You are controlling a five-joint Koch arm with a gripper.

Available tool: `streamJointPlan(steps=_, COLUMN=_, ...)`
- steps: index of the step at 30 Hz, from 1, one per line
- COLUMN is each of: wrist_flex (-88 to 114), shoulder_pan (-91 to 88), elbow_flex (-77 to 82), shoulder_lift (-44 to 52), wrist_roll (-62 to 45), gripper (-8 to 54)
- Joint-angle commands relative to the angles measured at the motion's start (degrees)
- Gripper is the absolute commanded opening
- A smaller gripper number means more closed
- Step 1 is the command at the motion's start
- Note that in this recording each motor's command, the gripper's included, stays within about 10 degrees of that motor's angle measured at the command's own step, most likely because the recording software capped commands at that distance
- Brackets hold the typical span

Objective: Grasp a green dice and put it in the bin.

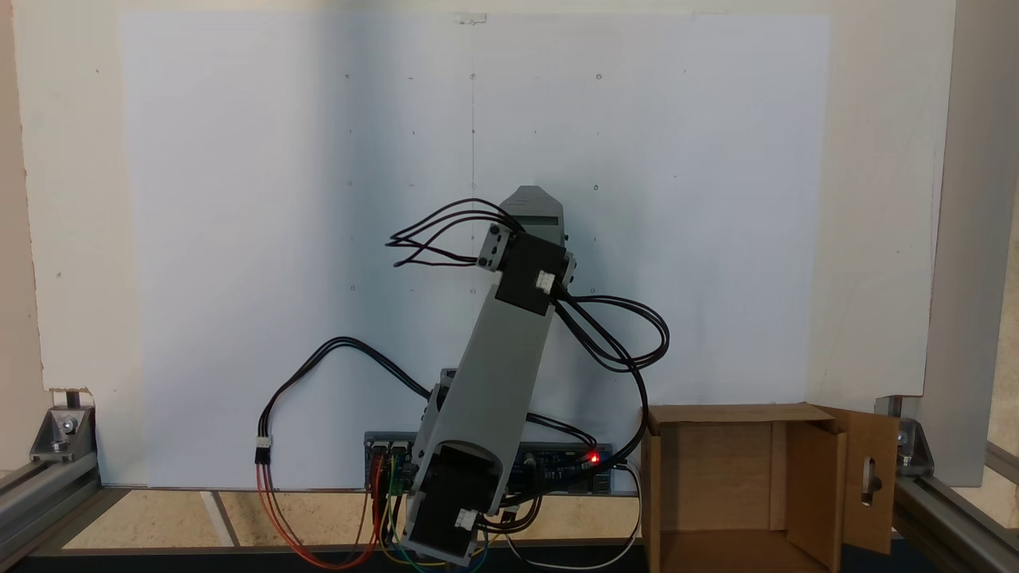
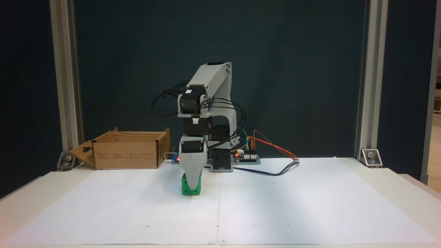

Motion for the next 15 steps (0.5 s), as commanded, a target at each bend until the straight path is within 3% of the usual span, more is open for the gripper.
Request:
streamJointPlan(steps=1, wrist_flex=-0.62, shoulder_pan=0.09, elbow_flex=-0.62, shoulder_lift=0.35, wrist_roll=-3.52, gripper=43.9)
streamJointPlan(steps=15, wrist_flex=-2.20, shoulder_pan=1.14, elbow_flex=-0.53, shoulder_lift=-0.18, wrist_roll=-3.52, gripper=42.2)
